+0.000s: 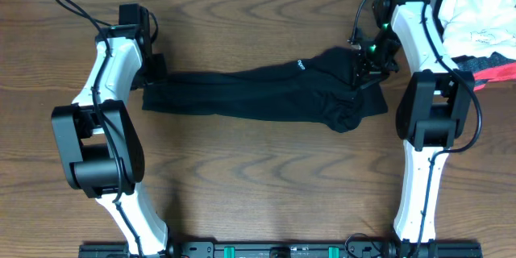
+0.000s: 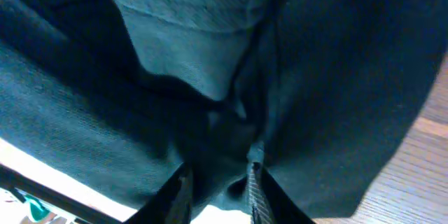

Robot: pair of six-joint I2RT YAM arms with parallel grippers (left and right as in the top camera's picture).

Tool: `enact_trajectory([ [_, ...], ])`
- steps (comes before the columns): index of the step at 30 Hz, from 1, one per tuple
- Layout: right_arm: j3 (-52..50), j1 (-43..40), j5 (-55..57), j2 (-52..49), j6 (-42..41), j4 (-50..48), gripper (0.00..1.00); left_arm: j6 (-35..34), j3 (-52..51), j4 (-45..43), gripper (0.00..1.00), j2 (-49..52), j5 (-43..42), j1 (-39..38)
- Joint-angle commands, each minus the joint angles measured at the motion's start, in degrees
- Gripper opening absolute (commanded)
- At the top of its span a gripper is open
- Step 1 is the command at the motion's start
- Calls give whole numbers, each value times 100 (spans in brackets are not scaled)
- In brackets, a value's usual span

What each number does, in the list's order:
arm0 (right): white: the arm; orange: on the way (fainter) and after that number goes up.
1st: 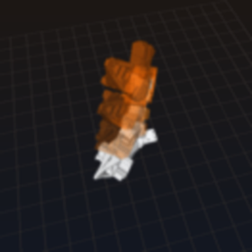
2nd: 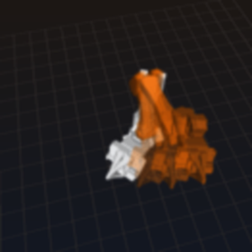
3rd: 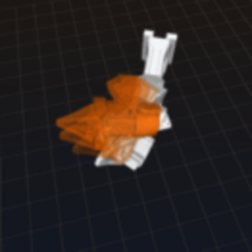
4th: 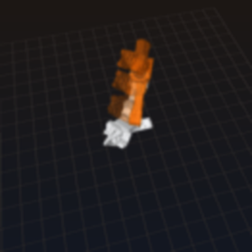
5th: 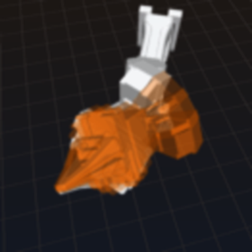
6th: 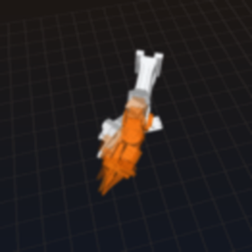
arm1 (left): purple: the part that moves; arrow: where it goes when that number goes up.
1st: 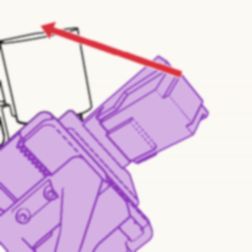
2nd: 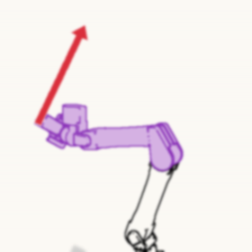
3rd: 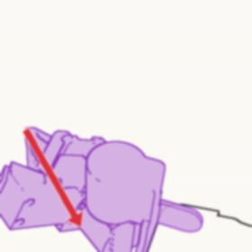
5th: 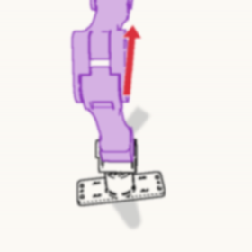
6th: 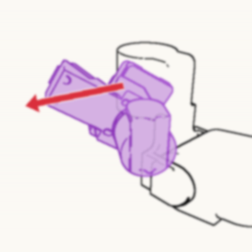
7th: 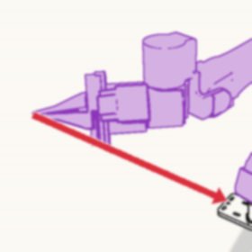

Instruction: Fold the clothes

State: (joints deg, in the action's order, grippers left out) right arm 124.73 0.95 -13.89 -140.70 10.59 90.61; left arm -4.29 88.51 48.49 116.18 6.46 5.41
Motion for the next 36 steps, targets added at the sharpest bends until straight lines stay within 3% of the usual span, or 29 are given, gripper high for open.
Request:
enact_trajectory([
  [1, 76, -232, 61, 173, 13, 26, 27, -4, -9, 90, 55, -52, 391, 105],
  [7, 492, -437, -791, 175, 295, 92, 27, -70, -7, -85, 55, -459, 109, 262],
  [12, 1082, -219, -1073, 175, 713, 275, 32, 70, -22, -66, 55, -463, -981, 540],
  [13, 1185, -155, -1051, 175, 728, 304, 29, 85, -22, -52, 55, -461, -1231, 625],
  [14, 1235, -120, -1034, 175, 726, 313, 20, 103, -22, -52, 55, -461, -1436, 706],
  [15, 1248, -87, -1036, 175, 726, 310, 1, 151, -22, -52, 55, -461, -1668, 798],
  [16, 1241, -66, -1069, 175, 721, 313, 2, 188, -22, -55, 55, -461, -1853, 881],
  [22, 490, 168, -1204, 173, 726, 76, 2, 476, -24, 81, 55, -459, -2752, 1327],
  [36, -1449, 238, -494, 173, -138, -1829, 1, 1032, -334, 81, 54, -448, -2793, 1370],
])
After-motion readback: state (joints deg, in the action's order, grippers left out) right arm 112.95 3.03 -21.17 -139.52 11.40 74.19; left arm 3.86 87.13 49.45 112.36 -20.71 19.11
